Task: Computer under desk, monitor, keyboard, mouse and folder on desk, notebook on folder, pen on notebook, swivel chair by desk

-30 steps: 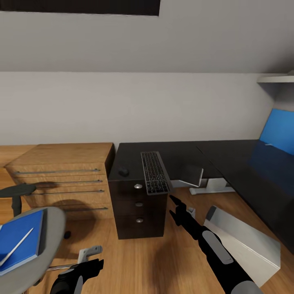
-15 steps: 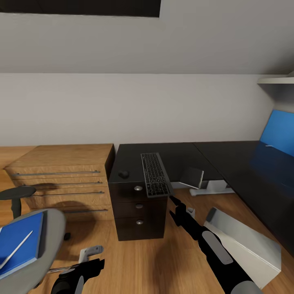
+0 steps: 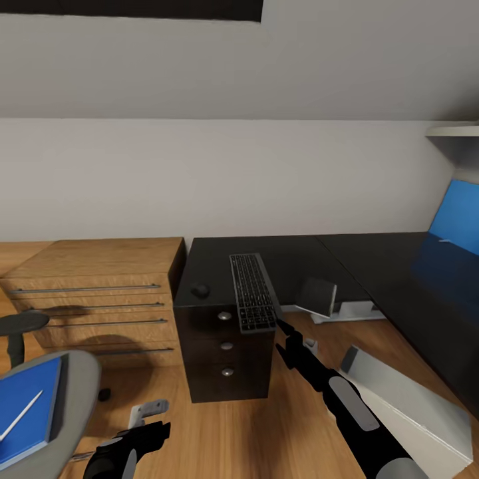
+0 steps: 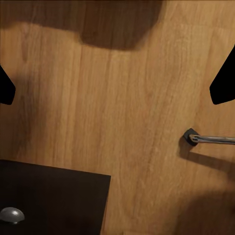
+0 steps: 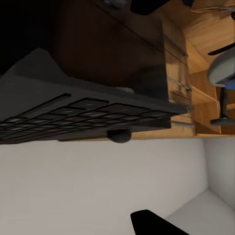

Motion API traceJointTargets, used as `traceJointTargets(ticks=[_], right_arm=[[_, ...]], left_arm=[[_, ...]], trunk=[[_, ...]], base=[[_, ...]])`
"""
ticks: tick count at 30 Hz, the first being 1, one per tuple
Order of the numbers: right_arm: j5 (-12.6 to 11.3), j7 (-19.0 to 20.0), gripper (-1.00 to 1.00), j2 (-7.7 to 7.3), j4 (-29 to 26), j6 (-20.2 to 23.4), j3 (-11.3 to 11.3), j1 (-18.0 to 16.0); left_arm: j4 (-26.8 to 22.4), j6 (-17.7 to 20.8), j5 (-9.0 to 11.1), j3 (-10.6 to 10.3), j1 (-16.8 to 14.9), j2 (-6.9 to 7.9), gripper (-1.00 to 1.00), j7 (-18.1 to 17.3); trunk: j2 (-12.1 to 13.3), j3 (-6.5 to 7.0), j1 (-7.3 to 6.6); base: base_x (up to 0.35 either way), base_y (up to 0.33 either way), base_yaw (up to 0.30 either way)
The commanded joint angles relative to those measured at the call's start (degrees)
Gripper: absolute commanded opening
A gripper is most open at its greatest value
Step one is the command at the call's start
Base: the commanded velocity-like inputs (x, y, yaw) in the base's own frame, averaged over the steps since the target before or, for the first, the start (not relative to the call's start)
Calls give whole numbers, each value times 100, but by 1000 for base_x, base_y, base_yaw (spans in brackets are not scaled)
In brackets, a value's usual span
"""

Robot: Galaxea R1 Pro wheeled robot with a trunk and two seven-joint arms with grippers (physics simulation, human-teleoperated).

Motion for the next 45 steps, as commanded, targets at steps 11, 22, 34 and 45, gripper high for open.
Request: traceJointTargets(ticks=[11,22,34,45], right_arm=[[-26,11,100,-6,8,4,11,-5],[-26,11,100,-6,18,4,11,-5],[-26,11,100,2,53,4,20,-5],[-26,11,100,3,47,4,21,-5]], left_arm=[[0,27,-21,7,-3,-5,100,10],[-6,27,-13,7,-3,-5,100,7],[-28,27,-4,7,-3,-6,100,29],[-22,27,-4,12,-3,0,100,2]], trunk=[[-2,-6,1],[-2,-6,1],[-203,-95,110],[-484,-221,264]], base=[[100,56,0],[14,10,0],[0,0,0],[0,0,0]])
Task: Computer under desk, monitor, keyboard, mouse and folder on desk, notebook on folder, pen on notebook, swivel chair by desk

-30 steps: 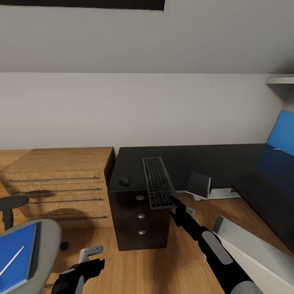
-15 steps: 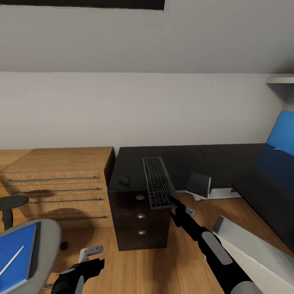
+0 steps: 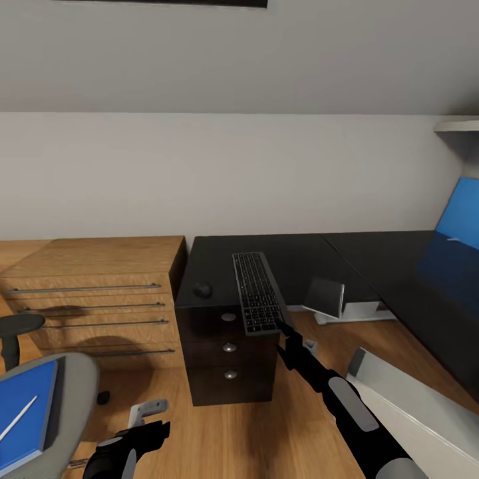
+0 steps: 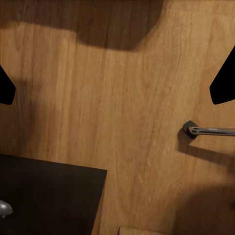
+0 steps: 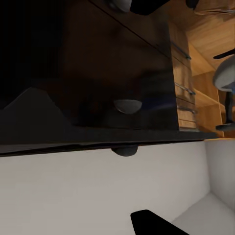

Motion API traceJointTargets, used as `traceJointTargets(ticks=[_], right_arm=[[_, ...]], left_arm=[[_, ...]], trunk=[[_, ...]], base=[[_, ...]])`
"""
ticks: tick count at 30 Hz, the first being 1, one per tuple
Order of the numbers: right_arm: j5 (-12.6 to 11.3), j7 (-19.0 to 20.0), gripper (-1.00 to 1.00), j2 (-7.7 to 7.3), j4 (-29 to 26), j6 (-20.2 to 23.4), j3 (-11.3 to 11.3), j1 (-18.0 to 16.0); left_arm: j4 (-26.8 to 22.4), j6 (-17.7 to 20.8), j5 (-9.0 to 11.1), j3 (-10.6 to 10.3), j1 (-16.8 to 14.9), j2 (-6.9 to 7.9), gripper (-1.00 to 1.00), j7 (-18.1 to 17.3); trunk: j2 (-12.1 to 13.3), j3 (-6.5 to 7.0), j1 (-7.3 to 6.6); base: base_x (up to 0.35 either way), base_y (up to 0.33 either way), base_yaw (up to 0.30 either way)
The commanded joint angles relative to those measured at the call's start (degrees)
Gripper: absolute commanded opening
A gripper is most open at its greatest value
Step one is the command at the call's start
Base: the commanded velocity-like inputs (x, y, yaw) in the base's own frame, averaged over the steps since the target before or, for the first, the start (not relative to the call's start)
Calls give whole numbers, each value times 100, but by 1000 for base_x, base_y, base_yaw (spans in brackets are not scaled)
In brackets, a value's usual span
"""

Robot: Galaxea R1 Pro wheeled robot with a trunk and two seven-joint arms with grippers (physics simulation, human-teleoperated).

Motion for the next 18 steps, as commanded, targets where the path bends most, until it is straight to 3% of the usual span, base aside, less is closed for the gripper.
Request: traceJointTargets(ticks=[1,18], right_arm=[[-39,11,100,-6,2,5,15,-4],[-39,11,100,-6,1,5,15,-4]], left_arm=[[-4,25,-19,10,-3,-3,100,-4],[0,18,-19,28,-3,8,100,15]], trunk=[[-3,-5,-1],[-3,-5,-1]], base=[[0,0,0],[75,63,0]])
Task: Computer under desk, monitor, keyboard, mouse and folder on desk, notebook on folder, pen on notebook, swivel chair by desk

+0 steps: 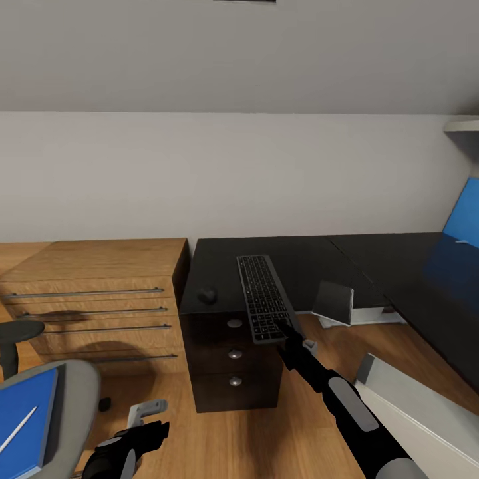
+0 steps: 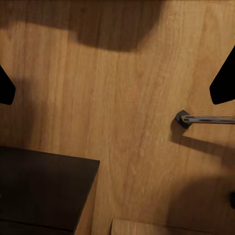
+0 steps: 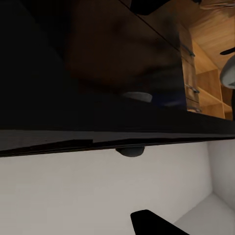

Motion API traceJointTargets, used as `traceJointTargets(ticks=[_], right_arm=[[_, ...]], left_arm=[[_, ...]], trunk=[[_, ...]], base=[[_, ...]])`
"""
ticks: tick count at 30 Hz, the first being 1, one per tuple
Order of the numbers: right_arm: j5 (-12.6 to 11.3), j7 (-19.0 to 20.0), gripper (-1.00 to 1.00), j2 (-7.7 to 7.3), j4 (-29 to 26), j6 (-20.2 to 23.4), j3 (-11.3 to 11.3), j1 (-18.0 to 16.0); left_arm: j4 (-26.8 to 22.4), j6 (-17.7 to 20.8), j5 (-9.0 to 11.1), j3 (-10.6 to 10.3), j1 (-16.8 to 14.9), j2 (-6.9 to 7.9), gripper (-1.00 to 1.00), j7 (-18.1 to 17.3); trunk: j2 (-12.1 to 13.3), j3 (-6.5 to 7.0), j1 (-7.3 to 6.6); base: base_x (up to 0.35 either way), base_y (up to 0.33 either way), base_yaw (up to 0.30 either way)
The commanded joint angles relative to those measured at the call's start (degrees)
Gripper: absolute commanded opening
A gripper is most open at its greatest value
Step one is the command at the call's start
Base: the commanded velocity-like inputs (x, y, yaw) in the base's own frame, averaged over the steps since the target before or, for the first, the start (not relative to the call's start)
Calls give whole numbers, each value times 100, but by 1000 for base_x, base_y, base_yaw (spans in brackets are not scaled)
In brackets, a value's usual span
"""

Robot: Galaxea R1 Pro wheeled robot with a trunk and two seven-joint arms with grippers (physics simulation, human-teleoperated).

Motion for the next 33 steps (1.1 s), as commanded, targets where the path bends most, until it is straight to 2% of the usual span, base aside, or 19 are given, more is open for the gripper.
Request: traceJointTargets(ticks=[1,12,13,25,33], right_arm=[[-40,11,100,-6,2,5,15,-4],[-40,11,100,-6,2,5,21,-4],[-40,4,-100,-6,2,5,22,-4],[-40,-33,-100,-6,2,5,18,-4],[-45,-10,-100,-14,-48,14,15,-4]], left_arm=[[-7,27,-20,7,-3,-5,100,6],[-7,28,-20,7,-3,-5,100,18],[-7,28,-20,7,-3,-5,100,18],[-7,28,-22,7,-3,-5,100,0],[2,28,-29,-9,-3,-9,100,-15]], trunk=[[-3,-5,-1],[-3,-5,-1],[-3,-5,-1],[-3,-5,-1],[318,138,-176]], base=[[4,3,0],[1,1,0],[0,0,0],[0,0,0],[0,0,0]])
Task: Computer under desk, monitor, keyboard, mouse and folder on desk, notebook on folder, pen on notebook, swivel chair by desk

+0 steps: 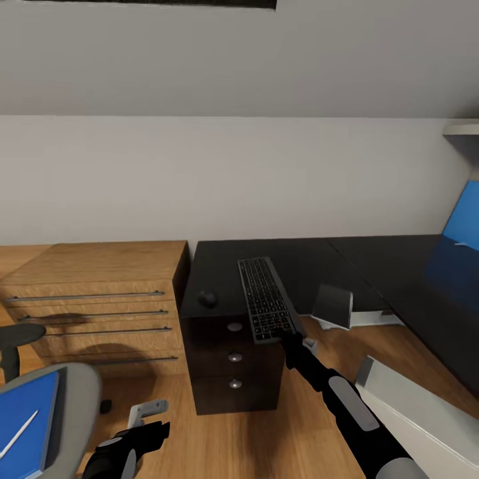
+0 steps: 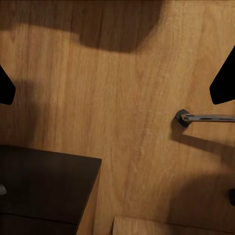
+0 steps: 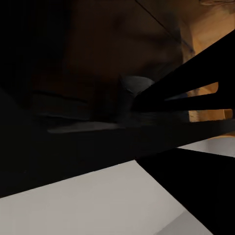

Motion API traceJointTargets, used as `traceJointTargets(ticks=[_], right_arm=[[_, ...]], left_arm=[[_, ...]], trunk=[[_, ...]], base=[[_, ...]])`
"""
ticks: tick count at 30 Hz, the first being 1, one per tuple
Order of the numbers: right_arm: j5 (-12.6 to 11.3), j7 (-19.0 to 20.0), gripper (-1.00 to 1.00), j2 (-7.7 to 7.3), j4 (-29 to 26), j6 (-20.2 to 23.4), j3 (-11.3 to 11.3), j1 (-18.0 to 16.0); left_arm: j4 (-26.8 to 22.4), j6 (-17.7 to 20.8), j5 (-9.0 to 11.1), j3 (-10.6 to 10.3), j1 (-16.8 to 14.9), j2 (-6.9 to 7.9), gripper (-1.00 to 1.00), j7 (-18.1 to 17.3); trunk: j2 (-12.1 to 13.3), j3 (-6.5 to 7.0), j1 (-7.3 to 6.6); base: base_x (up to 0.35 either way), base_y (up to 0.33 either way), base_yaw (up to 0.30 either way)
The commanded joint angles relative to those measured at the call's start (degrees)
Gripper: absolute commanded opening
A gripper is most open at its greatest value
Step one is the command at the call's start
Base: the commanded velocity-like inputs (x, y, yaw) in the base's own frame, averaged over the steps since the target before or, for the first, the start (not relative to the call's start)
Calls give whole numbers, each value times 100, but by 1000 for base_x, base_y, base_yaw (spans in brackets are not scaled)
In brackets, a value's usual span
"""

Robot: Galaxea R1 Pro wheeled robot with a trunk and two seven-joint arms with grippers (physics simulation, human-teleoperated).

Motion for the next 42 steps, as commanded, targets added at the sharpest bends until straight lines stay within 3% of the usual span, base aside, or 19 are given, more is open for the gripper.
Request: traceJointTargets(ticks=[1,9,17,27,32,35,42], right_arm=[[-43,13,-100,-6,-14,6,15,-4],[-45,20,-100,-41,-629,8,7,21],[-39,-27,-100,-52,-1270,15,6,311],[-44,-89,-100,-155,-1439,14,4,381],[-45,-493,-100,-188,-1572,15,6,390],[-24,-1036,-100,-289,-1900,20,6,410],[-13,-1189,-100,-398,-2138,19,-2,519]], left_arm=[[-7,27,-21,6,-3,-7,100,-3],[41,27,-26,-3,-3,-13,100,29],[55,27,-21,-3,-3,-18,100,40],[104,32,-21,-3,-3,-18,100,26],[200,33,-26,-16,-3,-18,100,33],[301,34,-28,-27,-3,-25,100,37],[647,26,-11,-166,-3,-30,100,38]], trunk=[[39,13,-23],[360,157,-199],[681,300,-375],[1082,480,-594],[1282,569,-704],[1403,623,-770],[1683,749,-924]], base=[[0,0,0],[0,0,0],[-10,0,0],[-280,-1,0],[-337,-70,0],[-308,-176,0],[-284,-231,0]])
